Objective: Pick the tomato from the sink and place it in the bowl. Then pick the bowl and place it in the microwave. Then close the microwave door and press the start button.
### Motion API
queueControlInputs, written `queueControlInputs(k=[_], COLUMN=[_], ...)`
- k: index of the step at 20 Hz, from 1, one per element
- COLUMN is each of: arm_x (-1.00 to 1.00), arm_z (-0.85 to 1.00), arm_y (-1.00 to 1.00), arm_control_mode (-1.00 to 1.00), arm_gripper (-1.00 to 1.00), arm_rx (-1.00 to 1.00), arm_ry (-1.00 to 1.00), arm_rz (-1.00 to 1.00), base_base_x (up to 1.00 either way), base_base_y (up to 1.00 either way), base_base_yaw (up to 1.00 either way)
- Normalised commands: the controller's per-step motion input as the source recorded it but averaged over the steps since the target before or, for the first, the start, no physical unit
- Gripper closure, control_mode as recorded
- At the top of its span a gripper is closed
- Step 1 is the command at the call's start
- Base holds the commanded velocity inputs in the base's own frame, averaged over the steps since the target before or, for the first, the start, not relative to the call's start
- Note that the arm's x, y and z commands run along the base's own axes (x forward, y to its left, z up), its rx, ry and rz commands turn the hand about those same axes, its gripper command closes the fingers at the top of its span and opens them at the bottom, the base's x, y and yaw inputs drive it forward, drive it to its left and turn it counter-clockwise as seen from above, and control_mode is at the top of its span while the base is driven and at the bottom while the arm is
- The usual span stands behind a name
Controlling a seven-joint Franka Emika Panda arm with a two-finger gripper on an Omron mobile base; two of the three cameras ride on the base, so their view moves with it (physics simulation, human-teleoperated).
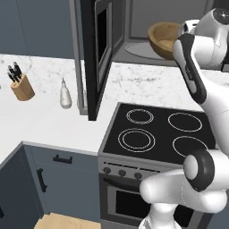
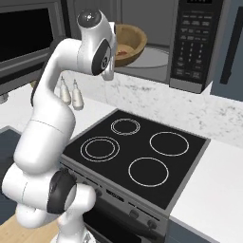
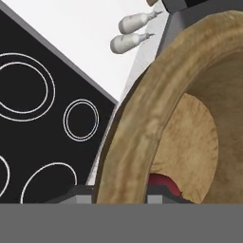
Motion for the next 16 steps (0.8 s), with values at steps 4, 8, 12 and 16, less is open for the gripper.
queueControlInputs(k=[4, 8, 12, 16], arm_x=[0.65, 0.67, 0.62, 0.64], arm_z=[-0.08, -0.02, 0.0, -0.06], arm_y=[-0.06, -0.14, -0.2, -0.14], arm_control_mode=[-1.0, -1.0, -1.0, -1.0], arm_gripper=[1.0, 1.0, 1.0, 1.0], arm_rx=[0.0, 0.0, 0.0, 0.0], arm_ry=[0.0, 0.0, 0.0, 0.03], arm_rz=[0.0, 0.0, 0.0, 0.0], base_base_x=[0.0, 0.0, 0.0, 0.0], base_base_y=[0.0, 0.0, 0.0, 0.0], base_base_yaw=[0.0, 0.0, 0.0, 0.0])
